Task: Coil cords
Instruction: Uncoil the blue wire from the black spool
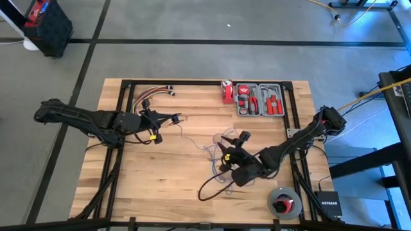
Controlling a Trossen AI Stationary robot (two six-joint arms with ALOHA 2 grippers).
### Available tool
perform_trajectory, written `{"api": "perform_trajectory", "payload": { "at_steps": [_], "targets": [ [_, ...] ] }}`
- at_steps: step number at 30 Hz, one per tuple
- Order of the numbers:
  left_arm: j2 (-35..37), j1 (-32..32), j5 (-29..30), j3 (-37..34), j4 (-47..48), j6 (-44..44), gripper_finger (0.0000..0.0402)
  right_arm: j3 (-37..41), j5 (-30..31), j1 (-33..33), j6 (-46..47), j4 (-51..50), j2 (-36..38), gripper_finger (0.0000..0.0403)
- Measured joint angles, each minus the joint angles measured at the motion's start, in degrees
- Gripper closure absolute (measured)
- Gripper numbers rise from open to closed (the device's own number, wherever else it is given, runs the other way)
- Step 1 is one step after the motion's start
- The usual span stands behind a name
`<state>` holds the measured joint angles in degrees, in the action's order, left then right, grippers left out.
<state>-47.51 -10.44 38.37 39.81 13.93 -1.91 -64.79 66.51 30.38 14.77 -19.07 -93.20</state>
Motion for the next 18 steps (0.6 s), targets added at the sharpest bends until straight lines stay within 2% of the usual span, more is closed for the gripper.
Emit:
{"api": "perform_trajectory", "payload": {
  "at_steps": [3, 6, 11, 18],
  "targets": [
    [0.0, 0.02, 0.0, 0.0, -0.01, 0.0, 0.0396, 0.02, 0.3, -1.83, -3.27, 5.7, -1.0, 0.026],
    [0.0, -0.02, 0.0, 0.0, -0.02, 0.05, 0.0396, 0.02, -2.85, -4.92, -4.55, 11.46, -2.51, 0.026],
    [0.0, 0.0, 0.0, 0.0, -0.01, 0.12, 0.0396, 0.02, -17.55, -10.74, -4.57, 14.03, -4.74, 0.026],
    [0.0, -0.02, 0.0, 0.0, 0.04, 0.04, 0.0396, 0.02, -31.98, -16.84, -4.18, 18.99, -8.42, 0.026]
  ]
}}
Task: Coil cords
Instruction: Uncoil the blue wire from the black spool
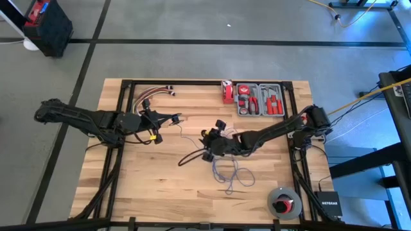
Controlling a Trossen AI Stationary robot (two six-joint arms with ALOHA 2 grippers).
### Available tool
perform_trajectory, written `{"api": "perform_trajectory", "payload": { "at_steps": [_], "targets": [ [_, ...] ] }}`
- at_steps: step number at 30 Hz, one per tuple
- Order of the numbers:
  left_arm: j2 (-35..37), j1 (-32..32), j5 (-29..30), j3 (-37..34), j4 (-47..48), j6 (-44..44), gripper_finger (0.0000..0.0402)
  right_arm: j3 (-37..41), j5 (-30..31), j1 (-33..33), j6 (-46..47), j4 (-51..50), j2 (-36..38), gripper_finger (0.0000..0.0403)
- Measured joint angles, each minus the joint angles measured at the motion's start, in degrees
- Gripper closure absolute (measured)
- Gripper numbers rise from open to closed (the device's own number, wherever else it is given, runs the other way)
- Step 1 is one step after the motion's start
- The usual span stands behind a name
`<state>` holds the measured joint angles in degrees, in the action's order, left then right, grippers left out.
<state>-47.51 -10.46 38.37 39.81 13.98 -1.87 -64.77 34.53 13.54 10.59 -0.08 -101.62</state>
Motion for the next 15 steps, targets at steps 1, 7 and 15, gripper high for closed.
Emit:
{"api": "perform_trajectory", "payload": {
  "at_steps": [1, 7, 15],
  "targets": [
    [0.0, 0.0, 0.0, 0.0, 0.0, 0.0, 0.0396, 0.0, -1.12, -0.4, 0.0, 0.6, -0.43, 0.026],
    [0.0, 0.0, 0.0, 0.0, 0.07, 0.44, 0.0396, 0.0, -1.05, -0.87, -0.53, 2.11, -2.39, 0.026],
    [0.0, 0.0, 0.0, 0.0, 0.13, 0.59, 0.0396, 0.04, -0.24, 1.27, -3.8, 1.11, 3.71, 0.026]
  ]
}}
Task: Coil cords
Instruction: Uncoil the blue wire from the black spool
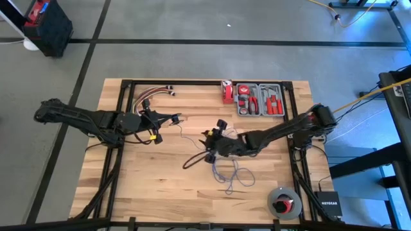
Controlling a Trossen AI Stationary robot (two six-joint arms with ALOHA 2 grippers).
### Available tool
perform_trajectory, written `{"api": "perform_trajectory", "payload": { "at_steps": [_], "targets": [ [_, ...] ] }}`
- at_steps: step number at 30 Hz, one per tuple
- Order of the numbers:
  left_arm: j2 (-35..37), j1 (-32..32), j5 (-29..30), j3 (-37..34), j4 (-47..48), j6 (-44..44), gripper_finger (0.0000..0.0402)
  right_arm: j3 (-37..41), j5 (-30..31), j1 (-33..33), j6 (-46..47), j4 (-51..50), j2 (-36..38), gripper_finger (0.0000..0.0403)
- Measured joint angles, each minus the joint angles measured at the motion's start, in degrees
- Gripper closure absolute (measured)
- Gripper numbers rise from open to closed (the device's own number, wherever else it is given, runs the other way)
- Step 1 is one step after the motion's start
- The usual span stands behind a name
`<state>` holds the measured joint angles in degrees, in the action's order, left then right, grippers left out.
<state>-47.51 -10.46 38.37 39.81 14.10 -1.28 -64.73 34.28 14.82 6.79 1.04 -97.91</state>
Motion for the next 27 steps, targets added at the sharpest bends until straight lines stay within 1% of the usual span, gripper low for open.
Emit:
{"api": "perform_trajectory", "payload": {
  "at_steps": [4, 8, 10, 14, 16, 19, 22, 24, 25, 27],
  "targets": [
    [0.0, 0.0, 0.0, 0.0, -0.04, -0.08, 0.0396, -0.04, 0.9, 1.35, 0.36, -3.06, 5.3, 0.026],
    [0.0, 0.0, 0.0, 0.0, -0.06, -0.08, 0.0396, -0.07, -0.03, 1.35, 2.41, -3.39, 6.3, 0.026],
    [0.0, 0.0, 0.0, 0.0, -0.08, -0.15, 0.0396, -0.06, -2.55, 0.85, 2.09, -0.78, 4.28, 0.026],
    [0.0, 0.0, 0.0, 0.0, -0.17, -0.17, 0.0396, -0.06, -8.08, -1.24, -1.28, 10.38, -3.02, 0.026],
    [0.0, -0.04, -0.01, 0.0, -0.17, -0.18, 0.0396, -0.04, -8.29, -2.07, -2.2, 17.09, -6.89, 0.026],
    [0.0, -0.04, 0.0, 0.0, -0.11, -0.19, 0.0396, 0.02, -7.58, -3.0, -3.82, 22.29, -10.18, 0.026],
    [0.0, -0.04, 0.0, 0.02, -0.03, -0.19, 0.0396, 0.02, -4.21, -3.33, -4.66, 22.05, -10.69, 0.026],
    [0.0, -0.04, -0.02, 0.02, 0.03, -0.21, 0.0396, 0.0, -3.3, -3.4, -5.28, 21.38, -10.69, 0.026],
    [0.0, -0.04, -0.01, 0.02, -0.05, -0.41, 0.0396, 0.0, -3.69, -3.7, -5.34, 21.45, -10.73, 0.026],
    [0.0, -0.02, 0.0, 0.02, -0.11, -0.81, 0.0396, 0.0, -7.37, -3.98, -4.87, 22.94, -10.73, 0.026]
  ]
}}
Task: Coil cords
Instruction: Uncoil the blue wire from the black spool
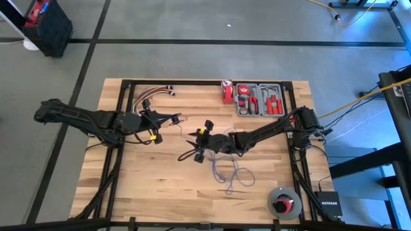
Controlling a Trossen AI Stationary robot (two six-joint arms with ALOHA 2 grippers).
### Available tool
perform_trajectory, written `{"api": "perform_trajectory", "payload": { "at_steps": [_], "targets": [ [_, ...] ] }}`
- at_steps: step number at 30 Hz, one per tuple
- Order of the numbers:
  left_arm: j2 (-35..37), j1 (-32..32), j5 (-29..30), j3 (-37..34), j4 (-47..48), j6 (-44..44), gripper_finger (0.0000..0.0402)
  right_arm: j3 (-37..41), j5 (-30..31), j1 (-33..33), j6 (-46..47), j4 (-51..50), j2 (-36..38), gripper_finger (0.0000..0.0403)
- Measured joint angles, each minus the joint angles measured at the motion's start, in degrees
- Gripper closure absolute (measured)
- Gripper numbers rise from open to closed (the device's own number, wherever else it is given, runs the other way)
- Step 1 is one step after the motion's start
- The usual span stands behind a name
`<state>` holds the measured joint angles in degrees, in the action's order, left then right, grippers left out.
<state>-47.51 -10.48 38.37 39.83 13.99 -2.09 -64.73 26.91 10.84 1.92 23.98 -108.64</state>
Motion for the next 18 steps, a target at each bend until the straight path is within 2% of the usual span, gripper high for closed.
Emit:
{"api": "perform_trajectory", "payload": {
  "at_steps": [9, 18],
  "targets": [
    [0.0, 0.02, 0.0, 0.0, -0.12, -0.19, 0.0396, 0.0, -9.0, -3.25, 1.09, 9.98, -5.35, 0.026],
    [0.0, 0.02, -0.02, 0.0, -0.09, -1.04, 0.0396, -1.2, -9.59, -4.31, 0.31, 14.31, -8.36, 0.026]
  ]
}}
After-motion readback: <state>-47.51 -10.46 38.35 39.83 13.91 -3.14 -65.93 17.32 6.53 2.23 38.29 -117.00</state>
